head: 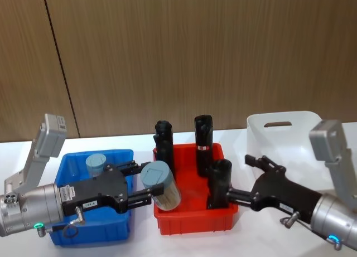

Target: Pick the cotton swabs from the blue box and place them into the white box.

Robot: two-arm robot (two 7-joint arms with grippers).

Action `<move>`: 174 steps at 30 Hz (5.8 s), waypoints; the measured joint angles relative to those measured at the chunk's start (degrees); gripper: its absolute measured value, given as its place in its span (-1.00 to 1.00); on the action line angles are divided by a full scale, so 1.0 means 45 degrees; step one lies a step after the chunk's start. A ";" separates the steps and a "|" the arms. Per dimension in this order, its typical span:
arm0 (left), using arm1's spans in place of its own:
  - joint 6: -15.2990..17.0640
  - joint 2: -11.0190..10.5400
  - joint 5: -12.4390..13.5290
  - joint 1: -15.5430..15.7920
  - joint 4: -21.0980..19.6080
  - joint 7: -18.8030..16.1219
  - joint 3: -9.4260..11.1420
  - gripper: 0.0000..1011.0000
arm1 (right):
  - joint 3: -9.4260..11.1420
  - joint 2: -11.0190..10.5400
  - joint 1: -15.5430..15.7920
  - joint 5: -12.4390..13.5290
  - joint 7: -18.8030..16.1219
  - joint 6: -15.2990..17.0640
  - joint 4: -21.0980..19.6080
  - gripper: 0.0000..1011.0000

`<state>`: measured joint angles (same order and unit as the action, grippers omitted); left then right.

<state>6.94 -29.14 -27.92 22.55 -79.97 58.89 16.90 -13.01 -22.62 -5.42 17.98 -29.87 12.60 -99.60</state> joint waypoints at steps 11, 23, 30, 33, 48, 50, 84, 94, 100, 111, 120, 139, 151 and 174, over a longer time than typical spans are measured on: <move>0.0000 0.0000 -0.0001 -0.0001 0.0000 0.0000 0.0000 0.31 | -0.0396 0.0273 -0.0451 -0.0485 -0.0910 0.0435 0.0433 0.98; 0.0000 0.0000 0.0000 -0.0001 -0.0001 -0.0001 0.0000 0.31 | -0.0788 0.0576 -0.0789 -0.0848 -0.1454 0.0639 0.0786 0.98; 0.0001 0.0001 0.0000 -0.0001 0.0000 -0.0002 0.0000 0.31 | -0.1028 0.0752 -0.0955 -0.1054 -0.1709 0.0681 0.0920 0.98; 0.0001 0.0000 -0.0001 -0.0001 -0.0001 -0.0002 -0.0001 0.31 | -0.1129 0.0834 -0.1024 -0.1126 -0.1799 0.0689 0.0980 0.98; 0.0001 0.0000 0.0000 -0.0001 0.0000 -0.0002 -0.0001 0.31 | -0.1561 0.1313 -0.1489 -0.1479 -0.2018 0.0611 0.1445 0.98; 0.0000 0.0001 0.0000 -0.0001 -0.0001 -0.0002 -0.0001 0.31 | -0.1626 0.1412 -0.1598 -0.1543 -0.2018 0.0584 0.1565 0.98; 0.0001 0.0000 -0.0001 -0.0001 0.0000 -0.0002 -0.0001 0.31 | -0.2454 0.2294 -0.2385 -0.2072 -0.2150 0.0460 0.2316 0.98; 0.0002 0.0001 -0.0001 -0.0001 -0.0001 -0.0002 -0.0001 0.31 | -0.2580 0.2463 -0.2586 -0.2209 -0.1890 0.0318 0.2659 0.98; 0.0001 0.0000 -0.0001 -0.0001 0.0000 -0.0002 -0.0001 0.31 | -0.2630 0.2536 -0.2694 -0.2285 -0.1712 0.0195 0.2888 0.96; 0.0001 0.0000 -0.0001 -0.0001 0.0000 -0.0006 -0.0001 0.31 | -0.2674 0.2563 -0.2794 -0.2357 -0.1588 0.0075 0.3123 0.45; 0.0001 0.0000 -0.0004 -0.0001 0.0000 -0.0007 -0.0001 0.35 | -0.2680 0.2493 -0.2798 -0.2177 -0.1622 0.0072 0.3124 0.27; 0.0002 0.0001 0.0000 -0.0001 0.0000 0.0000 -0.0001 0.99 | -0.2518 0.2113 -0.2629 -0.1679 -0.1562 -0.0064 0.2854 0.27; 0.0001 0.0000 0.0001 -0.0001 0.0000 0.0000 -0.0001 0.99 | -0.1895 0.1476 -0.2547 -0.1110 -0.0946 -0.0314 0.2850 0.27; 0.0001 0.0000 0.0001 -0.0001 0.0000 -0.0001 0.0000 0.99 | -0.0085 0.0007 -0.2902 0.0029 0.0998 -0.0740 0.3337 0.27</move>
<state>6.94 -29.14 -27.91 22.55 -79.97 58.89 16.90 -13.40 -22.59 -18.48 18.12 -25.38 9.28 -84.58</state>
